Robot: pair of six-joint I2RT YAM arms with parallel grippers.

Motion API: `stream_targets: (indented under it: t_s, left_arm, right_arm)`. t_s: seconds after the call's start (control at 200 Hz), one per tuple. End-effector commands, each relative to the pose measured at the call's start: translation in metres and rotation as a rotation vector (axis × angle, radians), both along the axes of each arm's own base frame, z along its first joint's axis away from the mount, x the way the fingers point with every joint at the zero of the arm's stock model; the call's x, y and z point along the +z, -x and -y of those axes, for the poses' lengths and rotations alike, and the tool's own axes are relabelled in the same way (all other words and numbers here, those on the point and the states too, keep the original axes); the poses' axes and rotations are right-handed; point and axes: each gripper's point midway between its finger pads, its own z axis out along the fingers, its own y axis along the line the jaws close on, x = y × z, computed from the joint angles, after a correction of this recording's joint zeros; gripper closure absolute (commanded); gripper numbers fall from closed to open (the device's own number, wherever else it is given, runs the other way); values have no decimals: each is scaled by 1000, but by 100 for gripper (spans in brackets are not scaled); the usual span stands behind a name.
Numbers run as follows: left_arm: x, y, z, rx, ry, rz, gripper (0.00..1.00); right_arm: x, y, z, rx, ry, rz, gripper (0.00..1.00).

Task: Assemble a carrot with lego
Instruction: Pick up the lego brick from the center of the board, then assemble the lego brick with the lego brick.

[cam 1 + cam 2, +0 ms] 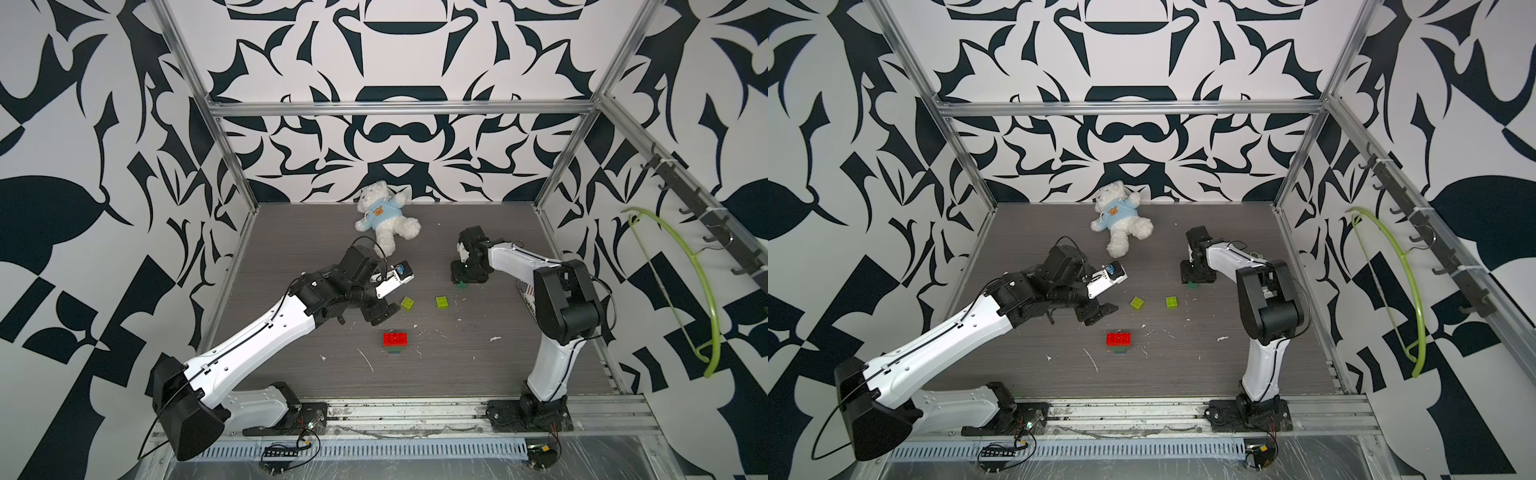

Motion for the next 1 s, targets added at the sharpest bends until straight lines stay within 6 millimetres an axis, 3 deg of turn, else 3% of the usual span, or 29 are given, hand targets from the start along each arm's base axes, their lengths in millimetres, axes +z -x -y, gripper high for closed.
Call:
stream_targets:
  t_s: [0.0, 0.2, 0.27, 0.385, 0.515, 0.69, 0.82, 0.92, 0.995]
  left_arm:
    - [2, -3, -4, 37, 14, 9, 21]
    - [0, -7, -11, 74, 19, 1, 21]
    - [2, -11, -17, 109, 44, -20, 21]
    - [8, -25, -37, 221, 102, -59, 21]
    - [11, -43, -64, 384, 162, -95, 21]
    - [11, -64, -104, 595, 213, -151, 22]
    - [11, -75, -132, 725, 243, -185, 22]
    - [10, -80, -149, 795, 249, -175, 23]
    - [8, -82, -157, 831, 248, -149, 22]
  right_arm:
    - [9, -4, 7, -20, 41, 5, 50]
    - [9, 0, 12, 2, 72, 5, 66]
    - [26, -2, 13, 28, 80, 45, 69]
    - [73, 6, -1, 140, 60, 134, 71]
    - [120, 45, -38, 354, 23, 204, 72]
    - [159, 125, -109, 784, -136, 218, 72]
    - [171, 186, -150, 1148, -202, 242, 70]
    - [174, 208, -170, 1286, -239, 227, 70]
    - [165, 219, -180, 1372, -205, 180, 71]
